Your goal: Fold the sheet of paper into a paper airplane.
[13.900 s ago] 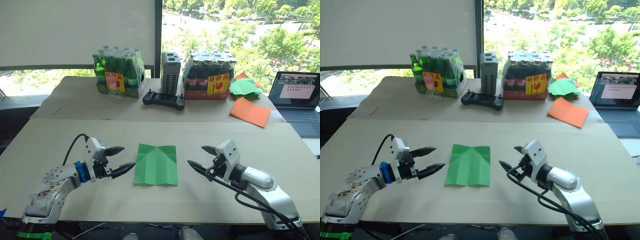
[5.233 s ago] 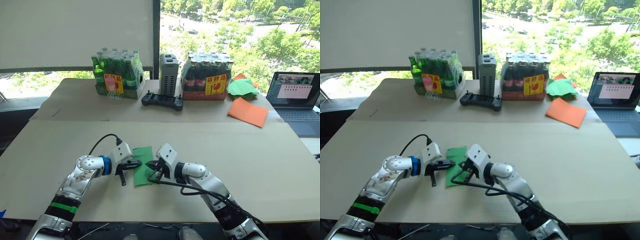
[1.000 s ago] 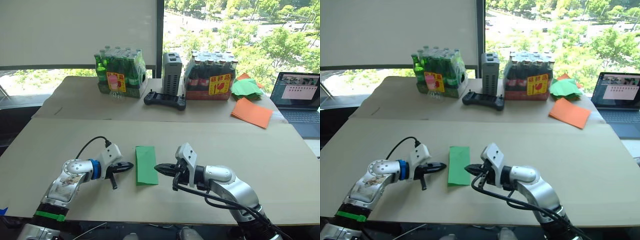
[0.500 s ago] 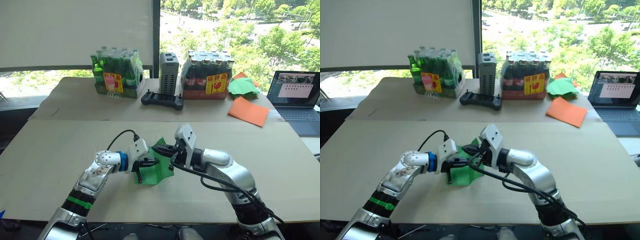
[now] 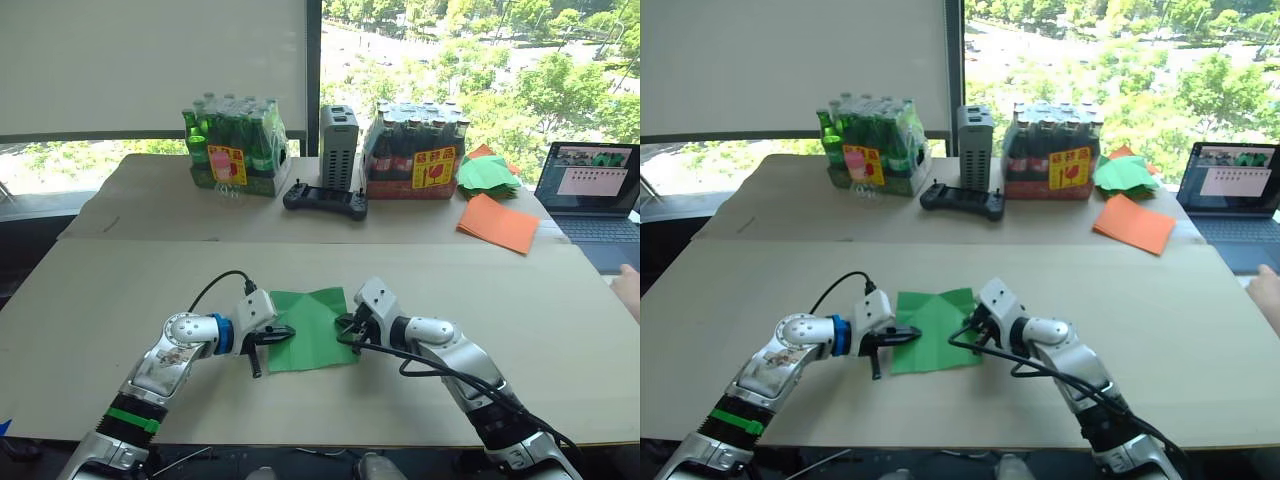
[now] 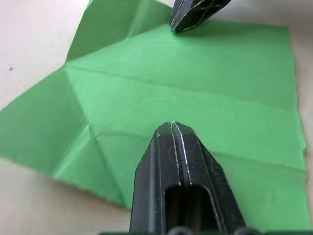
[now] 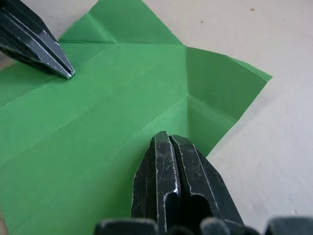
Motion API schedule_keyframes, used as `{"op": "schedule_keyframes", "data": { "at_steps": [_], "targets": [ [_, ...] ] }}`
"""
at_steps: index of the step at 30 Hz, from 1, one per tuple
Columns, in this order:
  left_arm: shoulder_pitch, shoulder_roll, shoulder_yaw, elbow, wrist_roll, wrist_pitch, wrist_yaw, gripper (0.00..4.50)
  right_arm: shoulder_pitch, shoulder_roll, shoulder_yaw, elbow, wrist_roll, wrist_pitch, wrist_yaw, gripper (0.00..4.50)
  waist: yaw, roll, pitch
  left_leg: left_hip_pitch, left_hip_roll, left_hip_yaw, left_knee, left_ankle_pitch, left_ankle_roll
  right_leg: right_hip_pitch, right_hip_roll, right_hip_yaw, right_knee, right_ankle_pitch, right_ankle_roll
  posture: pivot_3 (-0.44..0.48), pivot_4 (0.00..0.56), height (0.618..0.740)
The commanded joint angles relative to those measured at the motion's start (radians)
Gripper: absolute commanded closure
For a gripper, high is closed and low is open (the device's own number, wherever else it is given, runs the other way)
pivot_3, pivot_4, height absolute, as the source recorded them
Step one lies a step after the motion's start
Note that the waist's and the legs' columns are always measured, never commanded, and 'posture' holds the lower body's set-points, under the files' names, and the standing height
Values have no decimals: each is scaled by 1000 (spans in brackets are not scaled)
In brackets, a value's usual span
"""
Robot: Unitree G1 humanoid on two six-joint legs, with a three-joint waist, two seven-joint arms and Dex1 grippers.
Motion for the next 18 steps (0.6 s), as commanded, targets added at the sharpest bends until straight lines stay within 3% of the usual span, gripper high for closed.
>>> {"op": "schedule_keyframes", "data": {
  "at_steps": [1,9,10,15,16,18],
  "targets": [
    [25,11,-5,4,34,6,24,4500,30,1,5,-16,-16,-10,-6,4467,1,0,0,0,0,0,0,0,0,1,0,0,0,0,0,0,150,740],
    [38,-3,-12,-15,32,15,44,4500,26,55,-46,-20,-5,-43,-51,4467,0,0,0,3,0,0,0,0,0,2,0,0,1,0,0,0,150,740],
    [36,-3,-12,-13,33,14,45,4500,23,68,-68,-32,11,-34,-55,3892,0,0,0,3,0,0,0,0,0,2,0,1,1,0,0,0,150,740],
    [23,-4,-13,-6,36,11,44,4500,-5,104,-129,-34,45,-8,-82,2158,1,0,0,2,0,0,0,0,0,1,0,1,1,0,0,0,150,740],
    [21,-4,-14,-6,36,11,43,4500,-14,112,-141,-24,48,-4,-92,1903,1,0,0,2,0,0,0,0,0,1,0,1,1,0,0,0,150,740],
    [18,-4,-15,-5,38,9,42,4500,-28,123,-155,1,52,0,-105,1903,0,0,0,2,0,0,0,0,0,1,0,1,1,0,0,0,150,740]
  ]
}}
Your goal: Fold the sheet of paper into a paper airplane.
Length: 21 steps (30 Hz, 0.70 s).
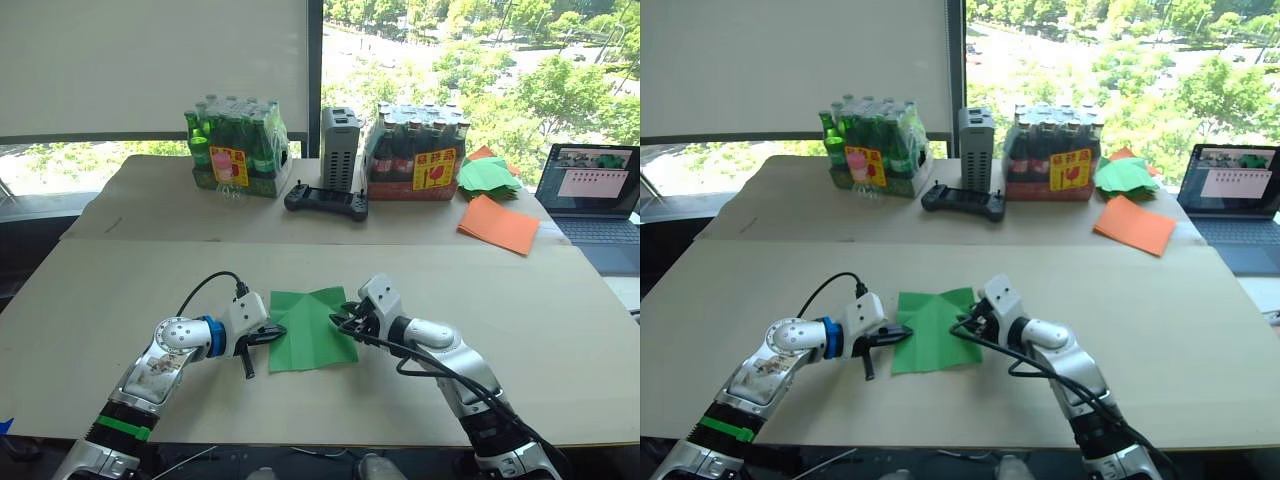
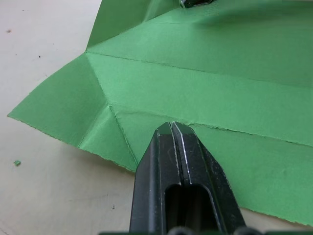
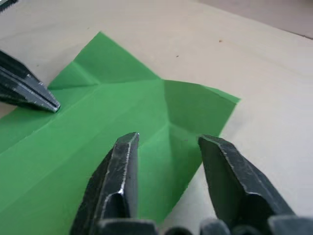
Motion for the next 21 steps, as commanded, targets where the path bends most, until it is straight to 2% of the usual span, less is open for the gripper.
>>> {"op": "schedule_keyframes", "data": {
  "at_steps": [1,11,14,19,21],
  "targets": [
    [-2,1,-17,17,27,10,1,4500,-36,18,-34,11,16,2,-23,1903,-1,0,0,0,0,0,0,0,0,0,0,0,0,0,0,0,150,740],
    [-7,7,-15,12,26,11,-2,4500,-58,33,-16,97,4,-46,-9,1903,0,0,0,-1,0,0,0,0,0,-1,0,0,0,0,0,0,150,740],
    [-8,11,-12,11,26,12,-4,4500,-61,32,-19,103,7,-57,-2,2690,0,0,0,-1,0,0,0,0,0,-1,0,0,0,0,0,0,150,740],
    [-10,16,-10,12,26,10,-9,4500,-45,24,-4,80,-1,-64,8,4417,-1,0,0,-1,0,0,0,0,0,-1,0,0,0,0,0,0,150,740],
    [-16,18,-9,15,25,10,-13,4500,-36,20,2,59,-7,-65,6,4464,-1,0,0,-1,0,0,0,0,0,-1,0,0,0,0,0,0,150,740]
  ]
}}
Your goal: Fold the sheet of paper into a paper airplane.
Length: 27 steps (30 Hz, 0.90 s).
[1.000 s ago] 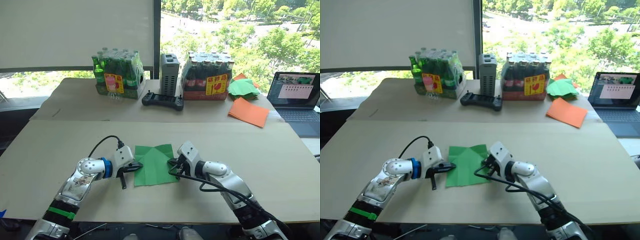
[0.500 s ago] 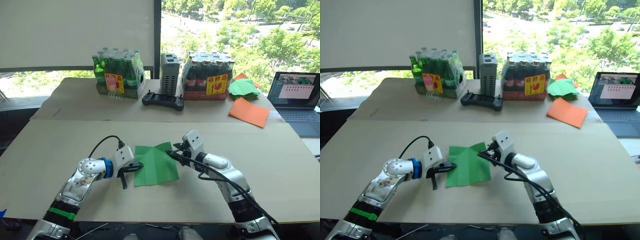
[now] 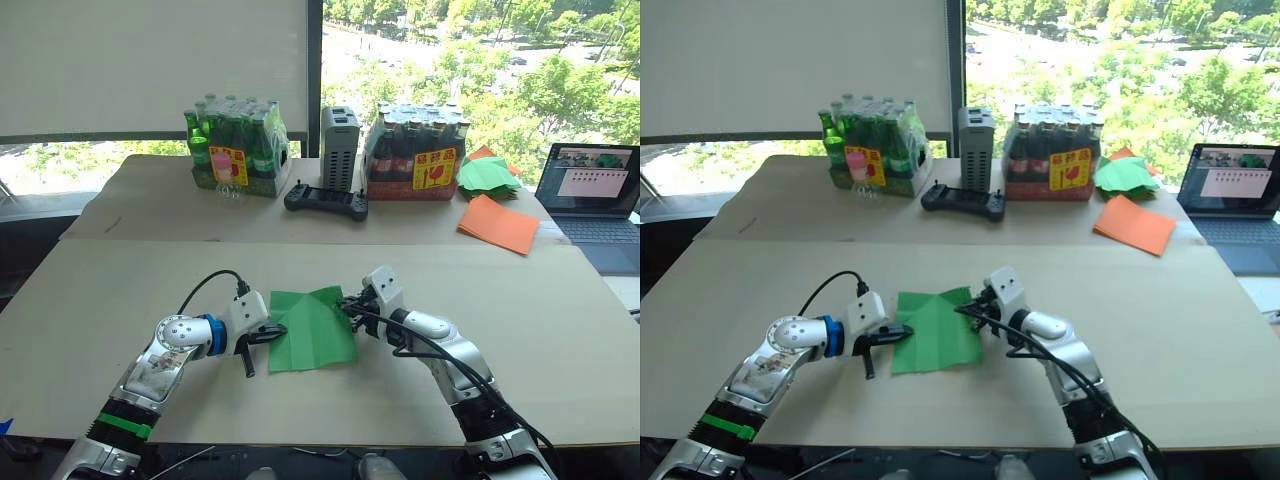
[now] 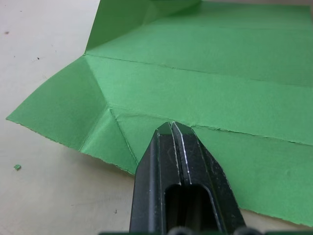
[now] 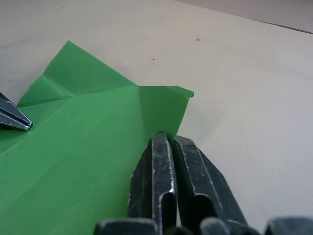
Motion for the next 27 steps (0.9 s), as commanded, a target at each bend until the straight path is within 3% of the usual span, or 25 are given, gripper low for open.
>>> {"op": "schedule_keyframes", "data": {
  "at_steps": [1,10,15,20,27],
  "targets": [
    [-10,17,-3,16,20,8,-10,4500,11,-11,15,-82,-13,-33,7,4464,0,0,0,0,0,0,0,0,0,0,0,0,0,0,0,0,150,740],
    [-50,15,3,49,10,6,-32,4500,84,-29,78,-256,-88,-127,-26,4464,0,0,0,-1,0,0,0,0,0,-1,0,0,0,0,0,0,150,740],
    [-62,13,0,69,8,2,-50,4500,105,-93,174,-306,-240,-207,-44,4464,1,0,0,-1,0,0,0,0,0,-1,0,0,0,0,0,0,150,740],
    [-79,13,-2,90,11,-6,-63,4500,120,-151,273,-338,-398,-191,-58,4464,1,0,0,-1,0,0,0,0,0,-1,0,0,0,0,0,0,150,740],
    [-161,2,-22,142,32,-44,-93,4500,133,-135,320,-350,-480,-127,-50,4464,2,0,0,-1,0,0,0,0,0,-1,0,0,0,0,0,0,150,740]
  ]
}}
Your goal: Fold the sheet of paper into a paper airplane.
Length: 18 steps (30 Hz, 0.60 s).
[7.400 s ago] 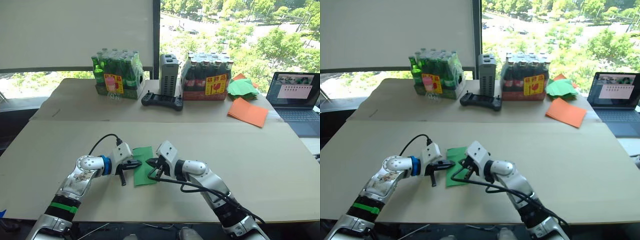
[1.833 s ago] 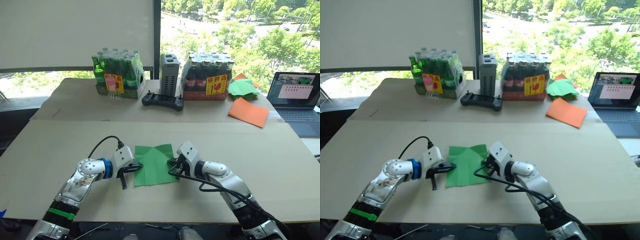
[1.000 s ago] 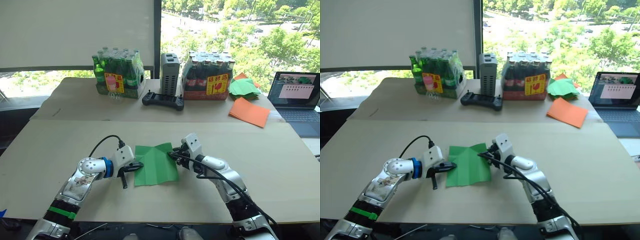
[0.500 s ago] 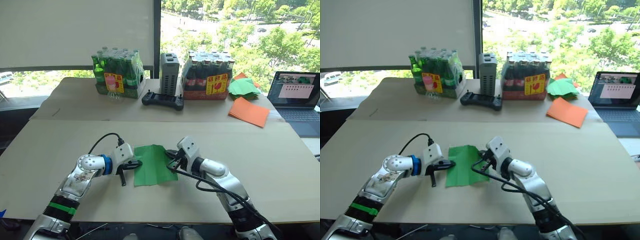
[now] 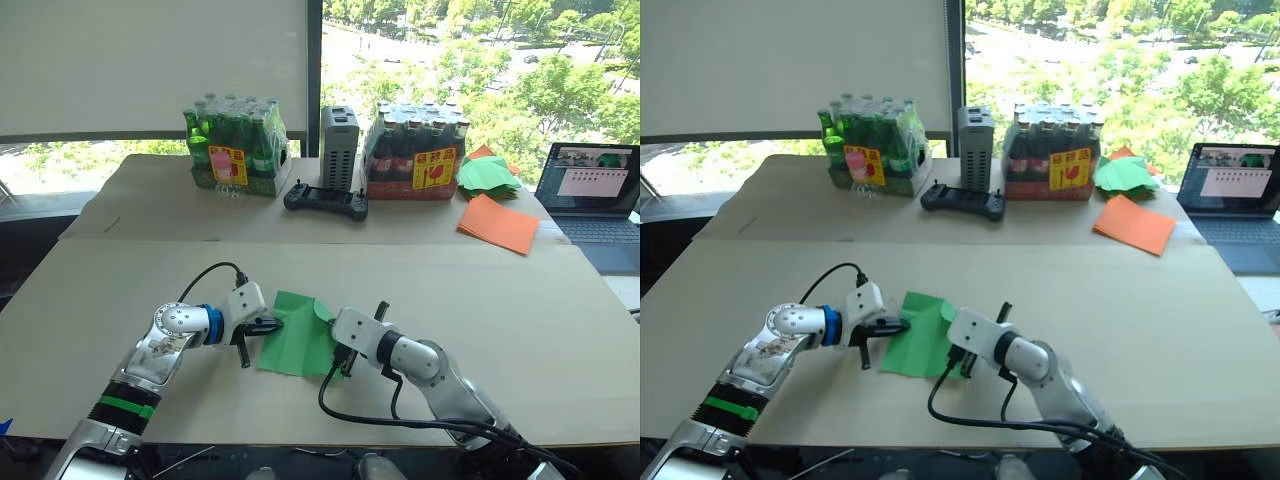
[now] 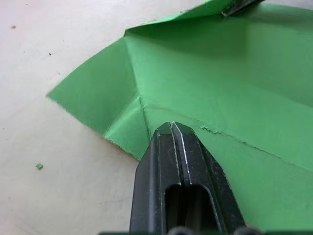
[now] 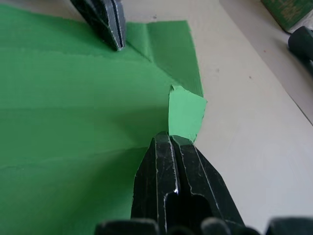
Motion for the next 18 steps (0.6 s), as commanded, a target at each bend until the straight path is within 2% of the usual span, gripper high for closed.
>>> {"op": "schedule_keyframes", "data": {
  "at_steps": [1,6,10,18],
  "targets": [
    [-73,-11,-8,22,13,-21,-18,4500,-11,19,8,-43,-30,24,5,4464,1,0,0,0,0,0,0,0,0,0,0,0,0,0,0,0,150,740],
    [-183,-33,-10,56,11,-30,-62,4500,-20,29,8,-23,-51,41,20,4464,2,0,0,-3,0,-1,1,0,0,-1,0,-1,-1,0,0,0,150,740],
    [-244,-85,6,81,-35,0,-87,4500,-22,35,7,-16,-60,45,29,4464,2,0,0,-3,0,0,1,0,0,-1,0,-1,-1,0,0,0,150,740],
    [-279,-174,-26,155,-27,-8,-99,4500,-23,43,15,-11,-79,46,41,4464,2,0,0,-3,0,-1,1,0,0,-1,0,-1,-1,0,0,0,150,740]
  ]
}}
